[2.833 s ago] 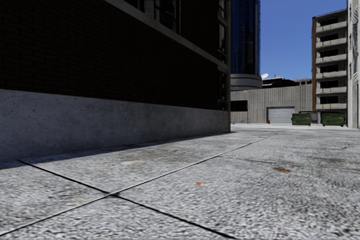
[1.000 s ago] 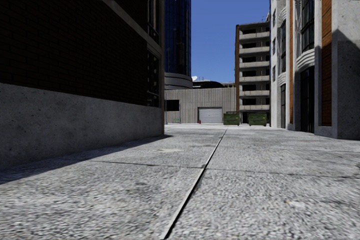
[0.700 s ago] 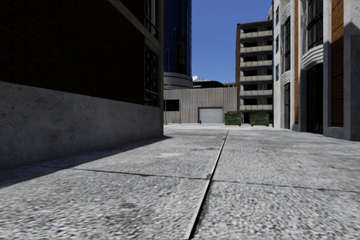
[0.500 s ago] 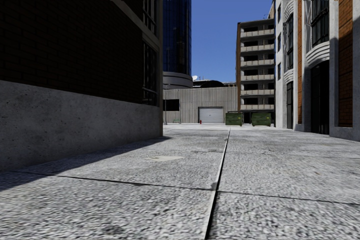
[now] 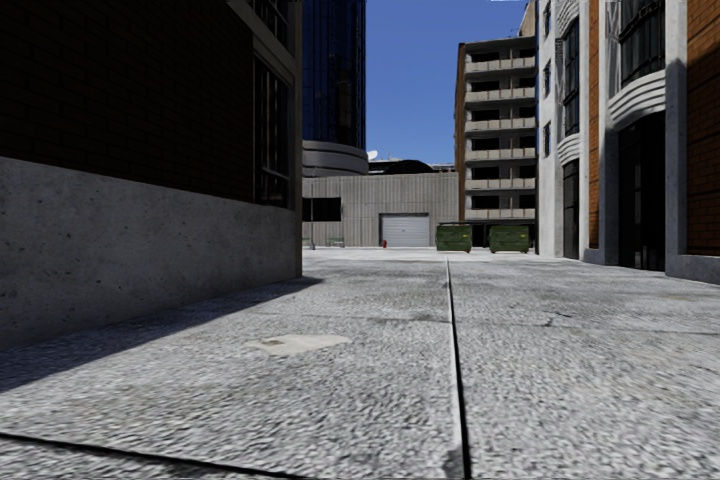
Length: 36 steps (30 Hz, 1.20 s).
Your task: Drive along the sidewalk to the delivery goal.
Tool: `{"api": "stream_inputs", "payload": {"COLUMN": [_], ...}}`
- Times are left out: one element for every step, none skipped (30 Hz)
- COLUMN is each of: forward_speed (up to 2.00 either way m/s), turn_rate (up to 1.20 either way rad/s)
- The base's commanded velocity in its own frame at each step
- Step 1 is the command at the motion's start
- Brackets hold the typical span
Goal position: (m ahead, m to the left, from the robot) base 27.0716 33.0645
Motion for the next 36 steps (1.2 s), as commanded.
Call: {"api": "stream_inputs", "payload": {"forward_speed": [2.0, 2.0, 2.0, 2.0, 2.0, 2.0, 2.0, 2.0, 2.0, 2.0, 2.0, 2.0, 2.0, 2.0, 2.0, 2.0, 2.0, 2.0, 2.0, 2.0, 2.0, 2.0, 2.0, 2.0, 2.0, 2.0, 2.0, 2.0, 2.0, 2.0, 2.0, 2.0, 2.0, 2.0, 2.0, 2.0], "turn_rate": [-0.33, -0.33, -0.33, -0.31, -0.25, -0.11, 0.0, 0.0, 0.0, 0.0, 0.0, 0.0, 0.0, 0.0, 0.0, 0.0, 0.0, 0.0, 0.0, 0.0, 0.0, 0.0, 0.0, 0.0, 0.0, 0.0, 0.0, 0.0, 0.0, 0.0, 0.0, 0.0, 0.0, 0.0, 0.0, 0.0]}}
